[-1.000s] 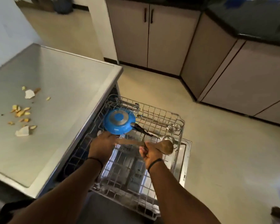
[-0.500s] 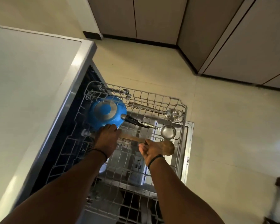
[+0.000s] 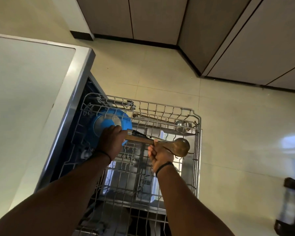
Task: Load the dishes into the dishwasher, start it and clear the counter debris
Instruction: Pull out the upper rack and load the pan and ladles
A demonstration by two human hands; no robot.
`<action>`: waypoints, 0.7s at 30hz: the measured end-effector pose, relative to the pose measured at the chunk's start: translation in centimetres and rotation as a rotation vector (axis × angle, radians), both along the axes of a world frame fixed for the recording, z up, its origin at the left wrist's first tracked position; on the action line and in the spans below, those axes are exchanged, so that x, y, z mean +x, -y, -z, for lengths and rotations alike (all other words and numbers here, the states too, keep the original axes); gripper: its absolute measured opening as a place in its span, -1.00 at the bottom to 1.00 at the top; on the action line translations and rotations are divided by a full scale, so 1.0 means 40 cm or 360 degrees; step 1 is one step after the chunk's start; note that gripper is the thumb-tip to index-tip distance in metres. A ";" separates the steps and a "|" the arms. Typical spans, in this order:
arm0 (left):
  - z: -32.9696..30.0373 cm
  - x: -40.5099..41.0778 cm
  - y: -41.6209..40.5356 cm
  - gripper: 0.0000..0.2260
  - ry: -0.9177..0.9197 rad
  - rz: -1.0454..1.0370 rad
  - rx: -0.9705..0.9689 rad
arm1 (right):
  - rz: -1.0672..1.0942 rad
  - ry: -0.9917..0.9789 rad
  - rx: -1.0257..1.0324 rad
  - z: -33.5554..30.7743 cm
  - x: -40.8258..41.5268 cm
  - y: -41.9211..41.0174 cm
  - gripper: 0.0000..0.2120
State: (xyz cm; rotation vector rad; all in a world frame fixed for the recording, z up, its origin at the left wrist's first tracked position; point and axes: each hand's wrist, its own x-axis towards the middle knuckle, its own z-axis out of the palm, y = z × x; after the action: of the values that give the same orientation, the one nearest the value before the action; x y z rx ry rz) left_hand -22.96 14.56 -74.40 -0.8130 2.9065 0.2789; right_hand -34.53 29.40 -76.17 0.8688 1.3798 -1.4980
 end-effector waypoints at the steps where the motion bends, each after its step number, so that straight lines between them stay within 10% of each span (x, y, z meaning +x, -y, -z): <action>1: 0.010 -0.011 0.006 -0.73 -0.0034 0.0007 0.0001 | 0.0006 -0.0025 0.0003 0.005 -0.011 0.006 -0.84; 21: 0.128 -0.159 -0.121 -0.65 0.0078 -0.0348 -0.0193 | 0.0103 -0.0154 0.0019 0.116 -0.154 0.060 -0.82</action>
State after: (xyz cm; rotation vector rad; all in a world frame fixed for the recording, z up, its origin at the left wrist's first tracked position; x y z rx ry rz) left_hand -29.33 19.41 -79.53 -1.1423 2.8126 0.0991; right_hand -40.71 27.00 -80.80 0.8656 1.4441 -1.6006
